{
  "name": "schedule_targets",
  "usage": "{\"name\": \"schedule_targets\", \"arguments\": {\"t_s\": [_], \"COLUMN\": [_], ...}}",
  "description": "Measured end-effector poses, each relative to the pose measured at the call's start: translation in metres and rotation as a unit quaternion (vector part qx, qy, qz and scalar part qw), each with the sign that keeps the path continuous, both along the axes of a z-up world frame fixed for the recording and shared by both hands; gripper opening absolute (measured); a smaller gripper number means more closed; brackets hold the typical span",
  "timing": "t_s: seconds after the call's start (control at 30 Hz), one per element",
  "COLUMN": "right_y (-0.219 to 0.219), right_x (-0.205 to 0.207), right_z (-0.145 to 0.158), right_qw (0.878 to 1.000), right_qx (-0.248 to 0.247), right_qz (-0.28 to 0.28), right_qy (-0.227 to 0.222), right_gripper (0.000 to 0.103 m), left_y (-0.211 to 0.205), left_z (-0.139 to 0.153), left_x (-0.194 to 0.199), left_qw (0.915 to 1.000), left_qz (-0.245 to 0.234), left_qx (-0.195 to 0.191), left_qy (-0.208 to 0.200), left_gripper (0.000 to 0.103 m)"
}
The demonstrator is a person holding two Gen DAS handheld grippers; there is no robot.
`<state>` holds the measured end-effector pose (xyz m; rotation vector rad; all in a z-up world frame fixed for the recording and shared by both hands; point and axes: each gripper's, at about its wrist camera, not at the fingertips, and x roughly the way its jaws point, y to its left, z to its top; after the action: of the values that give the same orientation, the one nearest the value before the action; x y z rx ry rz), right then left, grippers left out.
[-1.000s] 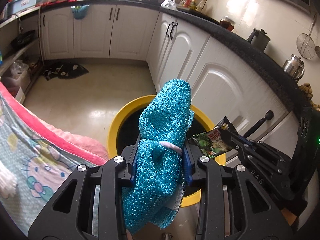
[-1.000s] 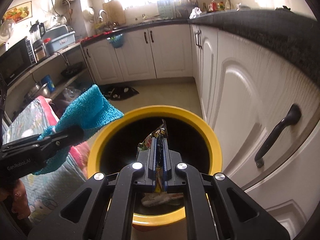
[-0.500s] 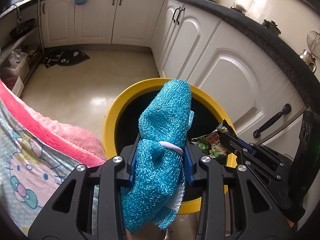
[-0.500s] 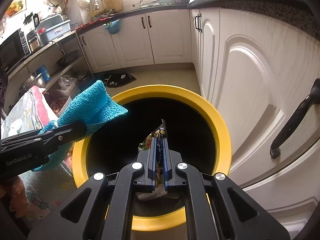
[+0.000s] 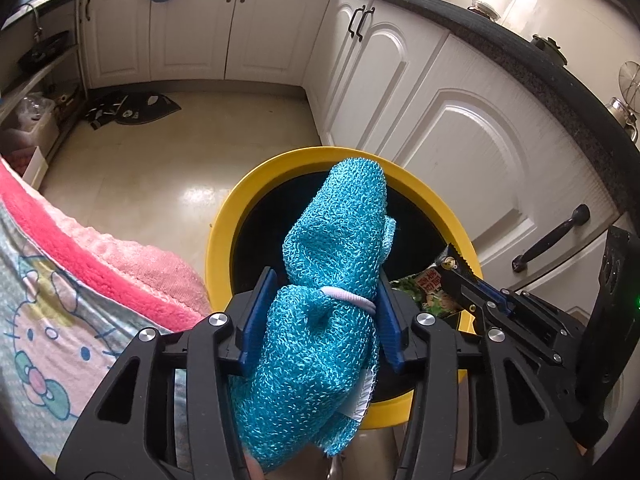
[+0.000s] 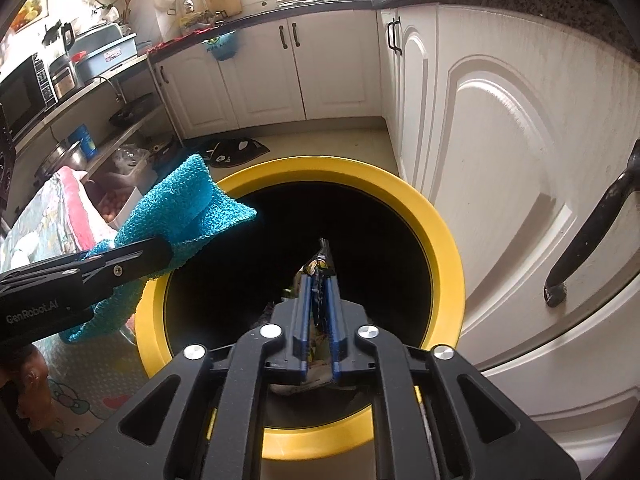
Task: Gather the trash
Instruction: 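Open both tools to drop the snack bag and scrubber into the bin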
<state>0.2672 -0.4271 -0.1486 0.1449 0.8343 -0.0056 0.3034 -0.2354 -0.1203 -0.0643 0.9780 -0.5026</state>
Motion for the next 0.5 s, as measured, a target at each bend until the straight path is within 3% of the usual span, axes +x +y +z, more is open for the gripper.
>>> {"name": "schedule_targets", "arguments": {"t_s": [0.5], "right_y": [-0.011], "right_x": [-0.011], "right_z": [0.007], "right_qw": [1.000], "right_qx": [0.005], "right_qz": [-0.018], "right_qy": [-0.006], "right_gripper": [0.042], "left_y": [0.020], "left_z": [0.015], "left_x": [-0.004], "left_qw": [0.9997], "left_qz": [0.019], "left_qx": [0.004], "left_qy": [-0.011], "left_gripper": [0.060]}}
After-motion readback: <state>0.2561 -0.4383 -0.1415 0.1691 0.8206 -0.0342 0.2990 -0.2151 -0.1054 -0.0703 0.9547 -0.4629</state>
